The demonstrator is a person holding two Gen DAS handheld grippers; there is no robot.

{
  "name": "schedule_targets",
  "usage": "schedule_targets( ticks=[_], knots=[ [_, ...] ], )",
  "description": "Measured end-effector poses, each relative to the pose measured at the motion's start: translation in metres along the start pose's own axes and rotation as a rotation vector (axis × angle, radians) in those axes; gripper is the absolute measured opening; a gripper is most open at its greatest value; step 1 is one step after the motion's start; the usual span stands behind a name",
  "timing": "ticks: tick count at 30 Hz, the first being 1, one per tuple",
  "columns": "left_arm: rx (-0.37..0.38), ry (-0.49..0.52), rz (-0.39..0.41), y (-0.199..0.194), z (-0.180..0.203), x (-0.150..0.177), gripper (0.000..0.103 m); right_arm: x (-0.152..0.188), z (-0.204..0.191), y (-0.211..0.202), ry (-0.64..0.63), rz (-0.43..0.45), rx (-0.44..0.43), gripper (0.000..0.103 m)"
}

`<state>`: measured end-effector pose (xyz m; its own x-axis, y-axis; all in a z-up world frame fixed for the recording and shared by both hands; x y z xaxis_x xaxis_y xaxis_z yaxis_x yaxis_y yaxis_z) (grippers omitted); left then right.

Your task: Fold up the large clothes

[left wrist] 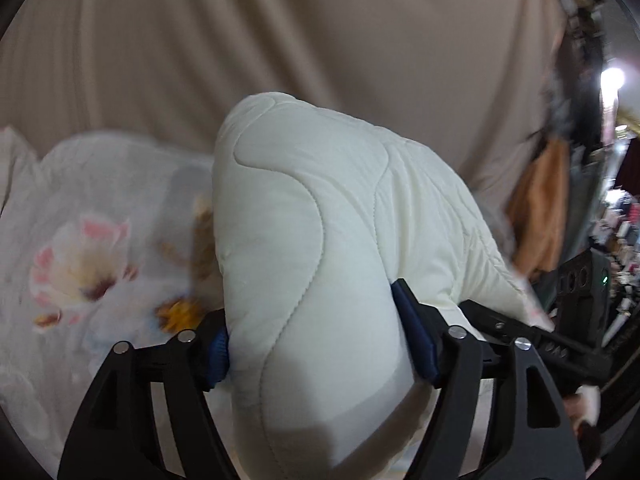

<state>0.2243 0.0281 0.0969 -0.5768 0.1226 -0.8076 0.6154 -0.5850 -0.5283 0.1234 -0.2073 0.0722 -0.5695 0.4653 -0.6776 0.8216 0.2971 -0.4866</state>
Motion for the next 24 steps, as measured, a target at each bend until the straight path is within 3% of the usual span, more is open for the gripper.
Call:
schedule_targets(
  ticks=[2,3,4,5,8,10,12,14,17,20,24],
  knots=[
    [-0.095,-0.048,-0.116,0.03,-0.031,0.022,0.07,0.016,0.033,0.032,0.093,-0.129,0.036,0.054],
    [-0.075,-0.071,-0.103,0.029,-0.042,0.03,0.07,0.023,0.045,0.027,0.124,-0.107,-0.052,0.059],
    [-0.06,-0.091,-0.069,0.016,-0.051,0.034,0.071,0.027,0.049,0.018,0.128,-0.091,-0.058,0.059],
    [-0.07,-0.095,-0.048,0.005,-0.055,0.034,0.07,0.028,0.05,0.008,0.115,-0.078,-0.033,0.065],
    [-0.144,-0.073,0.009,-0.031,-0.057,0.027,0.069,0.026,0.042,-0.038,0.069,0.02,0.065,0.064],
    [-0.173,-0.057,0.022,-0.045,-0.046,0.02,0.069,0.022,0.024,-0.058,0.015,0.064,0.092,0.05],
    [-0.193,-0.026,0.021,-0.05,-0.029,0.014,0.069,0.021,0.002,-0.065,-0.054,0.08,0.138,0.019],
    [-0.225,0.017,0.009,-0.043,-0.007,0.016,0.069,0.024,-0.026,-0.058,-0.15,0.073,0.185,0.002],
    [-0.293,0.077,-0.021,-0.021,0.012,0.03,0.069,0.036,-0.055,-0.025,-0.29,0.041,0.305,0.0],
    [-0.332,0.086,-0.063,0.001,0.011,0.048,0.07,0.05,-0.051,0.003,-0.343,-0.004,0.432,0.0],
    [-0.31,0.08,-0.062,0.008,0.008,0.057,0.072,0.062,-0.027,0.035,-0.336,-0.07,0.474,0.0]
  ],
)
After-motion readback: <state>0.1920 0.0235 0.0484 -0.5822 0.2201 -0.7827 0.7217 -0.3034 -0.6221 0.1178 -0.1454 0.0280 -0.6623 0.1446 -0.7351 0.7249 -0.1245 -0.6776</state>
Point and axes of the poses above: each gripper's, at about its wrist camera, not at the fingertips, and y roughly the way its jaws point, z to its right, x to its underside, the point moved 1 cm from there along y, roughly the way its jaws point, and after that the axes turned 1 degree about -z, right-handed, at the moved point
